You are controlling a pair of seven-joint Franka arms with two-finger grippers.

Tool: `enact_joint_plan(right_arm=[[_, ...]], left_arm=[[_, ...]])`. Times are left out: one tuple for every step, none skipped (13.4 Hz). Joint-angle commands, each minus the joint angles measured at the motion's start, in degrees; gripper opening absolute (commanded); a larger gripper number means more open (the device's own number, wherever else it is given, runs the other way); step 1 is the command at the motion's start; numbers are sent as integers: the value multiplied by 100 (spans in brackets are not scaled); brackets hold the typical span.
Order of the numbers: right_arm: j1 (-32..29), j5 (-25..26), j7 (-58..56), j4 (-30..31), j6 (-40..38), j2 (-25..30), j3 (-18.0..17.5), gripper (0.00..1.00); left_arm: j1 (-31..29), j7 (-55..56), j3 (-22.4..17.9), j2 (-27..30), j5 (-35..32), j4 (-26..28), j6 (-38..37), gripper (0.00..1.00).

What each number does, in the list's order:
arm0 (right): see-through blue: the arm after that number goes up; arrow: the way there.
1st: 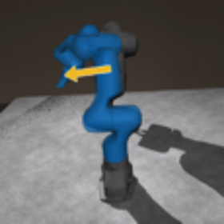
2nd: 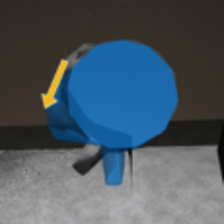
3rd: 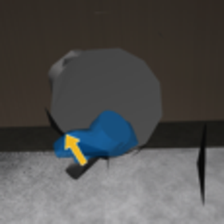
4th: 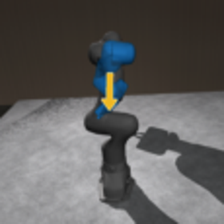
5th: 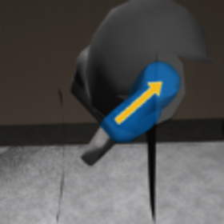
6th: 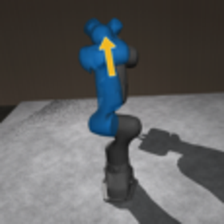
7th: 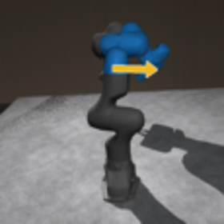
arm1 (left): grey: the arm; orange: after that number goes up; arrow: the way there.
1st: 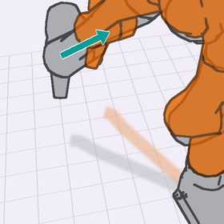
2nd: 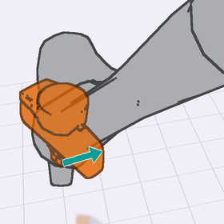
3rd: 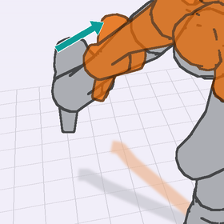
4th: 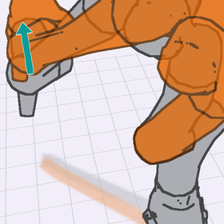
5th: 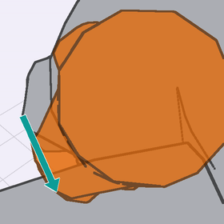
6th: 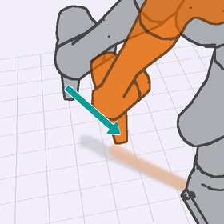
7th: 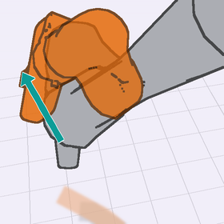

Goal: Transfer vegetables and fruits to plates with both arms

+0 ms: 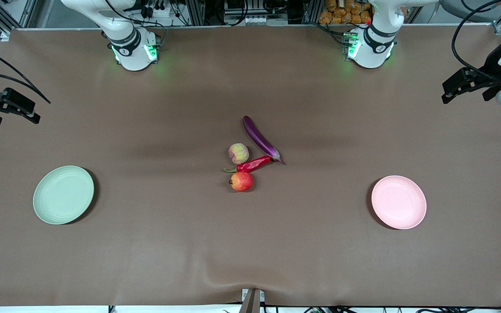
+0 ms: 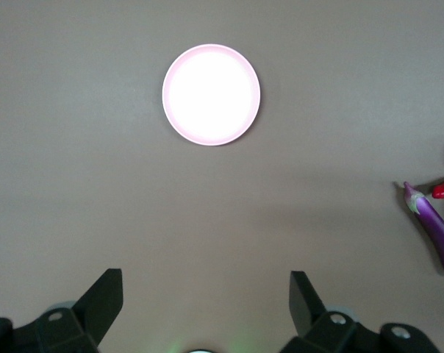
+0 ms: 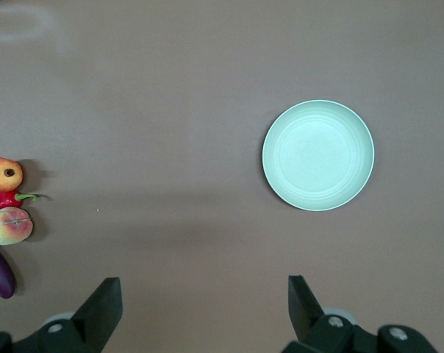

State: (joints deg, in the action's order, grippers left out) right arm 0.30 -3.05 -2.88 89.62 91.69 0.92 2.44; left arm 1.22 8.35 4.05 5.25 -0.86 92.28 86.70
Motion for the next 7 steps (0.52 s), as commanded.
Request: enact_joint_plan(right_arm=[[14,68,95,108,-2,119,-15,100],[14,68,95,108,-2,119,-15,100],[14,68,95,117,-10,119,-15,100],[6,68,95,108,-2,119,-15,100],[14,68,95,108,-2,110,-15,100],[14,68,95,100,7,110,-15,100],[23,68,95,100,7,110,-15,100]], left_arm=[[10,-71,-27,-42,-134,-202,-249,100],[9,-71,-62,-42,-134,-219,-302,100],[-8,-71,-79,-59,-142,-315,-346,100],[-60,-71,-71,-59,-195,-394,-416,100],[-78,-62,-79,-68,-195,-500,-434,100],[-96,-71,-71,-68,-195,-535,-461,100],[-131,-71,-79,-68,-204,-527,-496,100]])
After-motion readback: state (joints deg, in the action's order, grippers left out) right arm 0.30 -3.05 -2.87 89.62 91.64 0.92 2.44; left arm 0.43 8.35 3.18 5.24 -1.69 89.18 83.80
